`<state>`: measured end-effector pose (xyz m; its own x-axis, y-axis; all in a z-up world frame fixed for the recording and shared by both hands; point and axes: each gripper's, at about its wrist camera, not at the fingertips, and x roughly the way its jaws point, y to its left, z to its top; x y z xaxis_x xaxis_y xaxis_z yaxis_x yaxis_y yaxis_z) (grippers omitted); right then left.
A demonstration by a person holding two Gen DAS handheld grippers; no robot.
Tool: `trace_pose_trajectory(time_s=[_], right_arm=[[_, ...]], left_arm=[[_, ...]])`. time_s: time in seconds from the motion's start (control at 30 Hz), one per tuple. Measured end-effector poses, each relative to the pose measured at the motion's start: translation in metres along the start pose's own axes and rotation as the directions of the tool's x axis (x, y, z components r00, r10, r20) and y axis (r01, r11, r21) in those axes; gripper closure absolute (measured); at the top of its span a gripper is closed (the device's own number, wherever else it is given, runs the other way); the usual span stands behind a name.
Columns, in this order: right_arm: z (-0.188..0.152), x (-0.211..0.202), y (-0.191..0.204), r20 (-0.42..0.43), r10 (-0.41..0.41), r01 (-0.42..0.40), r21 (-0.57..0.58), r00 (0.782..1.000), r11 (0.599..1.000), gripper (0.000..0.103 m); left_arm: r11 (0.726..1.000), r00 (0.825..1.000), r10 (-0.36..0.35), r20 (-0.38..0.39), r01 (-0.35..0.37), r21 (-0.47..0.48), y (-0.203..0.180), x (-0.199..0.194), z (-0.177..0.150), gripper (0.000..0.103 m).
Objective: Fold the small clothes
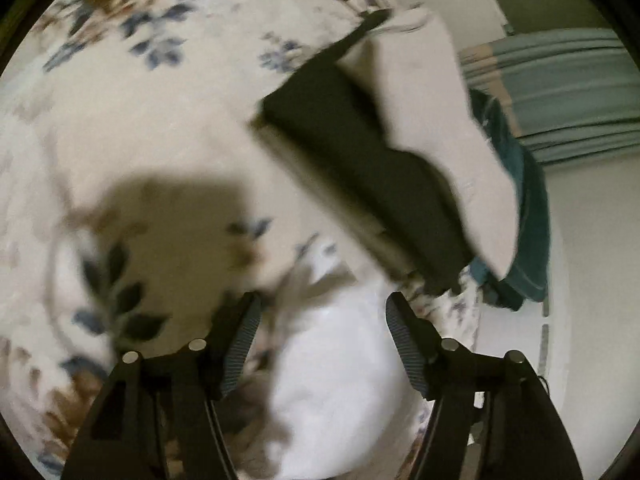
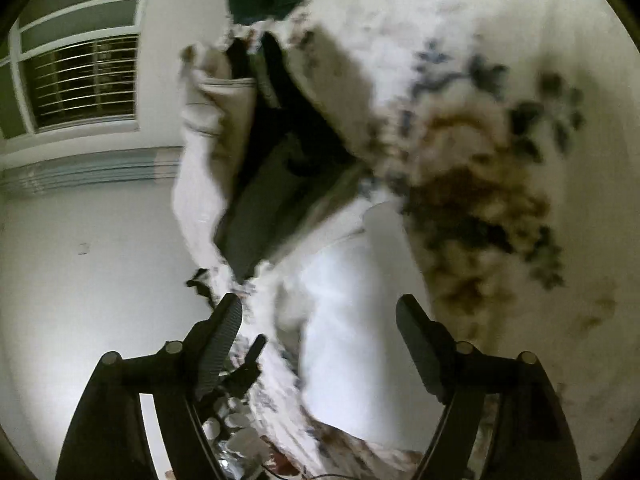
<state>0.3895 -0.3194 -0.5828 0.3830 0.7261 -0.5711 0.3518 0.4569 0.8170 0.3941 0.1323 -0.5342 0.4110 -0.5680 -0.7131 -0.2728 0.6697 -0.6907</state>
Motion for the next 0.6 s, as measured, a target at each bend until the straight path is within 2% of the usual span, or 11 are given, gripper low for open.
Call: trace_pose_trajectory(time_s=[0.1,0.2,0.3,0.33,0.37,0.4,0.5,0.6], right_arm=[[-0.005,0.009,-0.021,-0.019,-0.078,0.078,0.010,0.997,0.997,0.022],[-0.003,0.031,-0.037,-0.070,-0.136,0.138,0.026,0.988,0.990,0.022],[0.004,0.054,-0.043,-0.104,-0.133,0.137,0.031,0.986,0.990,0.024],[0.007,0.061,-0.042,-0.109,-0.125,0.128,0.030,0.986,0.991,0.048],[0.009,0.065,-0.039,-0.107,-0.122,0.125,0.019,0.987,0.992,0.076],[0.012,0.069,-0.036,-0.107,-0.133,0.135,0.012,0.985,0.991,0.093],[0.020,0.059,-0.036,-0.029,-0.163,0.164,0.050,0.986,0.985,0.098],[0.027,0.043,-0.041,0.034,-0.211,0.208,0.078,0.977,0.975,0.098]], left_arm=[[0.999,0.997,0.040,-0.071,-0.040,0.000,0.017,0.018,-0.010,0.040],[1.000,0.989,0.018,-0.144,-0.016,0.012,0.020,0.050,-0.013,0.040],[0.998,0.984,-0.006,-0.178,0.017,0.061,0.008,0.075,-0.013,0.043],[0.995,0.985,-0.008,-0.173,0.025,0.095,0.000,0.079,-0.013,0.045],[0.990,0.986,-0.013,-0.165,0.037,0.139,-0.009,0.080,-0.013,0.074],[0.983,0.986,-0.011,-0.169,0.042,0.179,-0.018,0.081,-0.013,0.099],[0.975,0.987,0.011,-0.163,0.025,0.220,-0.027,0.080,-0.006,0.100],[0.989,0.979,-0.033,-0.200,0.061,0.137,-0.009,0.074,0.006,0.098]])
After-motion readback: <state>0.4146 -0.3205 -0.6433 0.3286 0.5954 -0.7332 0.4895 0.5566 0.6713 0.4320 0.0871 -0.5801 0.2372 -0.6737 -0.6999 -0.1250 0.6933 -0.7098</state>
